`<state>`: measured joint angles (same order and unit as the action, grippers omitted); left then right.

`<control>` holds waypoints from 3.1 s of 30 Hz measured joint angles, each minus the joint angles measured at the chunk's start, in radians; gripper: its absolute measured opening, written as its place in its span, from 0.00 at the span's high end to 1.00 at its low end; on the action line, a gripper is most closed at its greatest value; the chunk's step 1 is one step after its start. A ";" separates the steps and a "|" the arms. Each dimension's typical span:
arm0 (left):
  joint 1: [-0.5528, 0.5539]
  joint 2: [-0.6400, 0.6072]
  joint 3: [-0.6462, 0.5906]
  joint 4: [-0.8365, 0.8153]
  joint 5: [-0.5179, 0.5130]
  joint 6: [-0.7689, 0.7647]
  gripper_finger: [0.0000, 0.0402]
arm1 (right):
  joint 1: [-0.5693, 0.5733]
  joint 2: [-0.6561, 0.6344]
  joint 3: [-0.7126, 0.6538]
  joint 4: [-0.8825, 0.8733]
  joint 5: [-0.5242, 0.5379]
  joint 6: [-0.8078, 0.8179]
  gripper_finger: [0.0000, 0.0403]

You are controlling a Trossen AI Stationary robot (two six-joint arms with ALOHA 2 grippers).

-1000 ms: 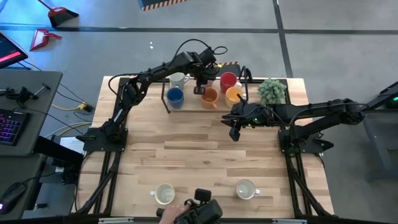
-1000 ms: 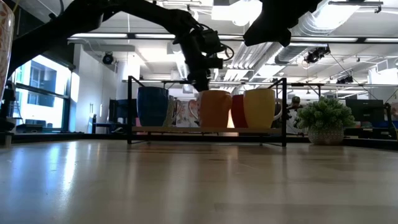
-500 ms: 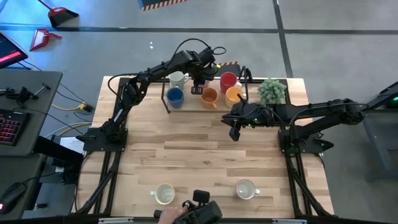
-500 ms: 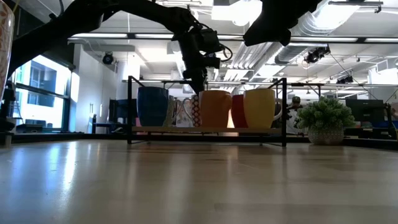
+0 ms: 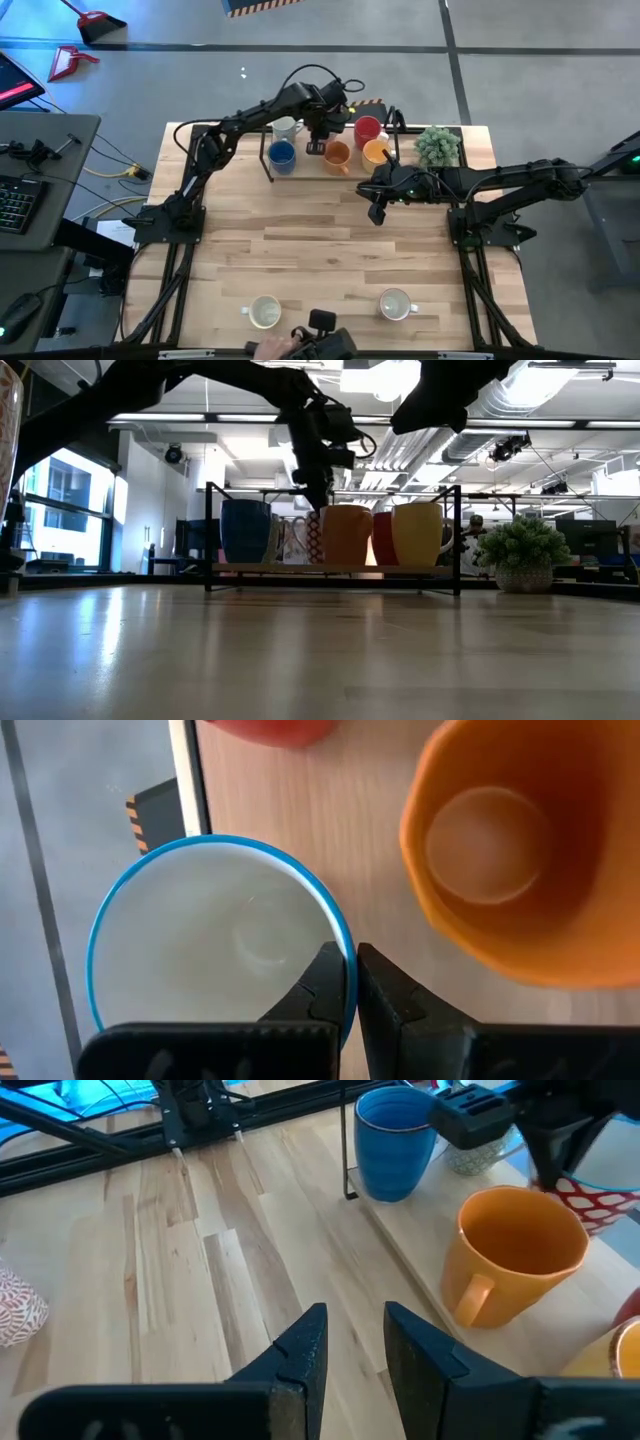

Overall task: Place coffee mugs
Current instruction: Remove the white red mug from the shelf

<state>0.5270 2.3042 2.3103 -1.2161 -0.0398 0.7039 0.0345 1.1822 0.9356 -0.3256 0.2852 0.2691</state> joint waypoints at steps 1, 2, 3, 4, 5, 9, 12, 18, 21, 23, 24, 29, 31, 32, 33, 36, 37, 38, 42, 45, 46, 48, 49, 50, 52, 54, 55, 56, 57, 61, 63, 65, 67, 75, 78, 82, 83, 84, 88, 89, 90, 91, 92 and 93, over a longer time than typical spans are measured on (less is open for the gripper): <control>0.000 -0.005 0.000 -0.007 -0.003 -0.001 1.00 | 0.000 0.000 0.000 0.000 0.000 0.000 0.80; 0.000 -0.009 0.000 -0.010 -0.007 -0.001 1.00 | 0.000 0.000 0.000 0.000 -0.001 0.001 0.80; 0.000 -0.014 0.000 -0.009 -0.011 -0.002 1.00 | 0.000 0.000 0.000 0.000 -0.001 0.001 0.80; 0.000 -0.021 0.000 -0.010 -0.012 -0.002 1.00 | 0.000 0.000 0.000 0.000 -0.001 0.000 0.80; 0.001 -0.028 0.000 -0.014 -0.012 -0.003 1.00 | 0.000 0.000 0.000 0.000 -0.001 0.000 0.80; 0.002 -0.034 0.002 -0.025 -0.011 -0.007 1.00 | 0.000 0.000 0.000 0.000 -0.002 0.000 0.80; -0.002 -0.035 -0.005 -0.032 -0.007 -0.007 1.00 | 0.001 0.000 0.000 0.000 -0.005 0.002 0.80; -0.012 -0.035 -0.006 -0.001 -0.010 -0.004 1.00 | 0.001 0.000 0.000 0.001 -0.009 0.003 0.80; -0.017 -0.035 -0.006 0.011 -0.037 0.008 1.00 | 0.001 0.000 0.000 0.001 -0.009 0.003 0.80; -0.023 -0.035 -0.006 0.016 -0.059 0.021 1.00 | 0.001 0.000 0.000 0.001 -0.010 0.003 0.80; -0.025 -0.035 -0.006 0.020 -0.061 0.027 1.00 | 0.001 0.000 0.000 0.001 -0.010 0.003 0.80; -0.027 -0.036 0.047 0.038 -0.063 0.033 1.00 | 0.001 0.000 0.000 0.001 -0.013 0.003 0.80; -0.029 -0.056 0.041 0.044 -0.068 0.033 1.00 | 0.001 0.000 0.000 0.001 -0.013 0.003 0.80; -0.029 -0.067 0.041 0.028 -0.071 0.029 1.00 | 0.001 0.000 0.000 0.000 -0.013 0.003 0.80; -0.031 -0.080 0.043 0.009 -0.076 0.027 1.00 | 0.001 0.000 0.000 0.001 -0.013 0.002 0.80; -0.040 -0.132 0.044 -0.017 -0.109 0.026 1.00 | 0.001 0.000 0.000 0.000 -0.013 -0.006 0.80; -0.044 -0.148 0.046 -0.019 -0.126 0.024 1.00 | 0.001 0.000 0.000 0.001 -0.013 -0.007 0.80; -0.048 -0.166 0.045 -0.020 -0.130 0.023 1.00 | 0.001 0.000 0.000 0.000 -0.012 -0.008 0.80; -0.076 -0.249 0.045 -0.027 -0.129 -0.015 1.00 | 0.001 0.000 0.000 0.000 -0.012 -0.008 0.80; -0.108 -0.307 0.047 -0.068 -0.124 -0.045 1.00 | 0.001 0.000 0.000 0.000 -0.012 -0.008 0.80; -0.118 -0.323 0.047 -0.084 -0.107 -0.057 1.00 | 0.001 0.000 0.000 0.000 -0.012 -0.008 0.80; -0.143 -0.347 0.047 -0.115 -0.067 -0.089 1.00 | 0.001 0.000 0.000 0.000 -0.012 -0.006 0.80; -0.157 -0.357 0.047 -0.130 -0.054 -0.101 1.00 | 0.001 0.000 0.000 0.000 -0.012 -0.005 0.80; -0.171 -0.365 0.047 -0.146 -0.045 -0.113 1.00 | 0.001 0.000 0.000 0.001 -0.012 -0.005 0.80; -0.205 -0.372 0.047 -0.188 -0.038 -0.138 1.00 | 0.001 0.000 0.000 0.000 -0.012 -0.001 0.80; -0.237 -0.370 0.046 -0.230 -0.016 -0.162 1.00 | 0.001 0.000 0.000 0.001 -0.012 0.000 0.80; -0.252 -0.367 0.044 -0.243 -0.009 -0.175 1.00 | 0.001 0.000 0.000 0.000 -0.012 0.001 0.80; -0.270 -0.364 0.041 -0.250 -0.008 -0.183 1.00 | 0.001 0.000 0.000 0.001 -0.012 0.003 0.80; -0.285 -0.364 0.033 -0.246 -0.003 -0.195 1.00 | 0.001 0.000 0.000 0.001 -0.012 0.005 0.80; -0.345 -0.363 -0.039 -0.221 0.005 -0.243 1.00 | 0.001 0.000 0.000 0.001 -0.012 0.007 0.80; -0.371 -0.362 -0.101 -0.174 0.009 -0.260 1.00 | 0.001 0.000 0.000 0.001 -0.012 0.007 0.80; -0.397 -0.360 -0.168 -0.121 0.014 -0.265 1.00 | 0.001 0.000 0.000 0.001 -0.011 0.002 0.80; -0.419 -0.360 -0.234 -0.073 0.023 -0.269 1.00 | 0.001 0.000 0.000 0.001 -0.011 -0.004 0.80; -0.474 -0.360 -0.438 0.072 0.077 -0.311 1.00 | 0.001 0.000 0.000 0.000 -0.005 -0.022 0.80; -0.490 -0.360 -0.488 0.116 0.079 -0.323 1.00 | 0.001 0.000 0.000 -0.005 -0.005 -0.034 0.80; -0.501 -0.361 -0.546 0.217 0.088 -0.354 1.00 | 0.001 0.000 0.000 -0.005 -0.005 -0.034 0.80; -0.505 -0.361 -0.563 0.247 0.098 -0.358 1.00 | 0.001 0.000 0.000 -0.005 -0.005 -0.034 0.80; -0.508 -0.361 -0.577 0.262 0.110 -0.361 1.00 | 0.001 0.000 0.000 -0.005 -0.005 -0.034 0.80; -0.523 -0.361 -0.628 0.341 0.117 -0.363 1.00 | 0.001 0.000 0.000 -0.004 -0.005 -0.034 0.80; -0.525 -0.361 -0.644 0.364 0.117 -0.367 1.00 | 0.001 0.000 0.000 -0.004 -0.005 -0.034 0.80; -0.527 -0.361 -0.654 0.367 0.117 -0.377 1.00 | 0.001 0.000 0.000 -0.003 -0.005 -0.034 0.80; -0.529 -0.361 -0.663 0.356 0.117 -0.381 1.00 | 0.001 0.000 0.000 -0.001 -0.005 -0.034 0.80; -0.530 -0.361 -0.668 0.347 0.117 -0.381 1.00 | 0.001 0.000 0.000 0.000 -0.005 -0.034 0.80; -0.532 -0.361 -0.677 0.357 0.117 -0.381 1.00 | 0.001 0.000 0.000 0.000 -0.006 -0.034 0.80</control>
<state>-0.0053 1.9434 1.6332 -0.8595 0.0769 0.3232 0.0357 1.1823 0.9356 -0.3259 0.2795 0.2352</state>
